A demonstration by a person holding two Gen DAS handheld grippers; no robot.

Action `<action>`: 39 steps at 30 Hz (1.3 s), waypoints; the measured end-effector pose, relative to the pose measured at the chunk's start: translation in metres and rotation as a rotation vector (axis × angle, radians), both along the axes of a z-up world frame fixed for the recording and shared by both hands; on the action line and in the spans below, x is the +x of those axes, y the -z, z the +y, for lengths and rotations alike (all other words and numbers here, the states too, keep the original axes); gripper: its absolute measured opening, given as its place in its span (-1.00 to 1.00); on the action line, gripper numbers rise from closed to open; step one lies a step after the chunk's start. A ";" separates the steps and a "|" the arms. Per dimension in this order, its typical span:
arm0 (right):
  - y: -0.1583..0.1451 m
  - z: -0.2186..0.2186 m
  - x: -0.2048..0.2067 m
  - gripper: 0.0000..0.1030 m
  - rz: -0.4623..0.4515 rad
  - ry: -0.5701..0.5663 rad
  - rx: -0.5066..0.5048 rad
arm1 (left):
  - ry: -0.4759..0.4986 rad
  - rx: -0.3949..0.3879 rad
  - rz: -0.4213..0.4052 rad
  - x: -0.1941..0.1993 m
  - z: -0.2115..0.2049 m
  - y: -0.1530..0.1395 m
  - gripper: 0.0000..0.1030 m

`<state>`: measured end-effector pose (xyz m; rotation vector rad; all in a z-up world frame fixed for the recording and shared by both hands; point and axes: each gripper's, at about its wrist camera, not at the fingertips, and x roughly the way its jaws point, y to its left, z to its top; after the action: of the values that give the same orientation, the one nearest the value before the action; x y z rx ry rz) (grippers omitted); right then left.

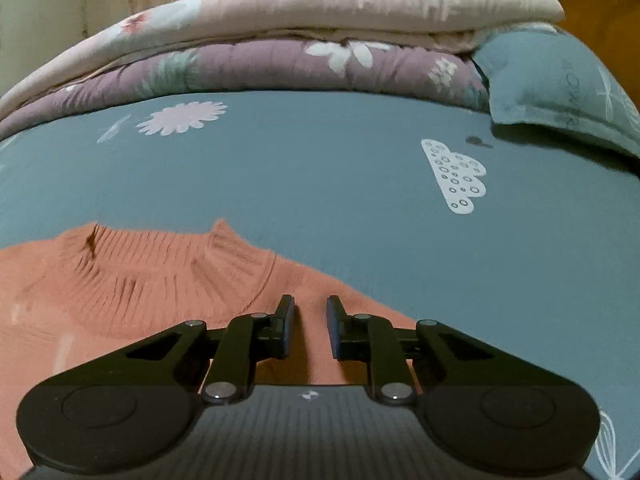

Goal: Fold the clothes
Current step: 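Open the right tool and withdraw it from the folded sweater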

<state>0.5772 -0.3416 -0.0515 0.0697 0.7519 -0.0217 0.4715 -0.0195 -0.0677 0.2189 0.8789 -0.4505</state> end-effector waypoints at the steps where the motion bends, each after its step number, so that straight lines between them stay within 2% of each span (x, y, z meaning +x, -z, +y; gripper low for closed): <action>1: -0.007 0.003 -0.002 -0.57 -0.021 -0.012 0.006 | 0.001 0.004 -0.002 -0.005 0.003 -0.001 0.99; 3: -0.012 0.017 -0.002 -0.56 -0.035 -0.062 -0.020 | 0.005 -0.009 0.018 -0.012 0.007 0.000 0.99; 7: 0.007 0.038 0.019 -0.52 0.030 -0.120 -0.089 | 0.011 0.005 0.027 -0.015 0.006 0.008 0.99; 13: -0.010 0.031 0.014 -0.46 0.024 -0.126 -0.042 | -0.002 -0.022 0.027 -0.013 0.008 0.002 0.99; 14: -0.017 0.033 0.002 -0.45 0.008 -0.139 -0.051 | -0.002 -0.028 0.023 -0.015 0.009 -0.001 0.99; 16: -0.031 0.036 -0.029 -0.23 -0.027 -0.166 -0.070 | 0.005 -0.017 0.008 -0.022 0.010 -0.006 0.99; 19: -0.043 0.035 -0.078 -0.07 -0.031 -0.174 -0.054 | 0.017 0.005 0.006 -0.039 0.012 -0.011 0.99; 27: -0.026 0.041 -0.193 0.07 0.113 -0.122 -0.022 | 0.037 0.043 0.027 -0.089 0.020 -0.022 0.99; 34: -0.012 0.058 -0.238 0.16 0.146 -0.117 -0.001 | 0.055 0.031 0.070 -0.120 0.024 -0.018 0.99; 39: -0.003 0.067 -0.255 0.26 0.169 -0.144 -0.036 | 0.030 -0.015 0.154 -0.136 0.027 0.003 0.99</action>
<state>0.3226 -0.2747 -0.0484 -0.0213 0.9233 0.0965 0.3358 0.0071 -0.0703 0.1854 1.0239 -0.5068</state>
